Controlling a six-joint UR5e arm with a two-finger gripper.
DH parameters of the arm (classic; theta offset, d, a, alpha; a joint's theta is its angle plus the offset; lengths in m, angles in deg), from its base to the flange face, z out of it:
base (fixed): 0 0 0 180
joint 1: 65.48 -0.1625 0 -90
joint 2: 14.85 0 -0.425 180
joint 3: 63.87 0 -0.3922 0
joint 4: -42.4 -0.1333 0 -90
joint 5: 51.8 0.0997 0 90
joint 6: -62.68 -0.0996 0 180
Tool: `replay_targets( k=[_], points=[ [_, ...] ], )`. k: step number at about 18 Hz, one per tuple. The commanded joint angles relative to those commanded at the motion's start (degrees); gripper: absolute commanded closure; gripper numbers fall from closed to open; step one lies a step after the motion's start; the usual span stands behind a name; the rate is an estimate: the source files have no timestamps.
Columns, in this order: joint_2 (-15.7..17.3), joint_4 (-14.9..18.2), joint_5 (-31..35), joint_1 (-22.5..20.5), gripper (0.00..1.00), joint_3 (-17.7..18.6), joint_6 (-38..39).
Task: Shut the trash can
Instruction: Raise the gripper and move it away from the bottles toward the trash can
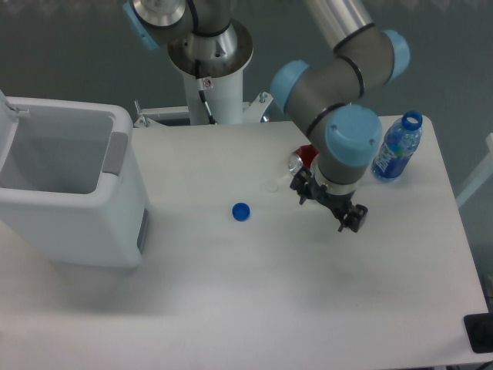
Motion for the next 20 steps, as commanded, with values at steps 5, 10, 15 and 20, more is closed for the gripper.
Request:
replay_targets(
  k=[5, 10, 15, 20],
  points=[
    [4.92, 0.44, -0.35, 3.51, 0.15, 0.70, 5.88],
    [11.15, 0.79, -2.80, 7.64, 0.80, 2.46, 12.91],
    [16.44, 0.70, -6.23, 10.72, 0.99, 2.03, 23.56],
    [19.87, 0.62, -9.75, 11.25, 1.00, 0.80, 31.37]
  ],
)
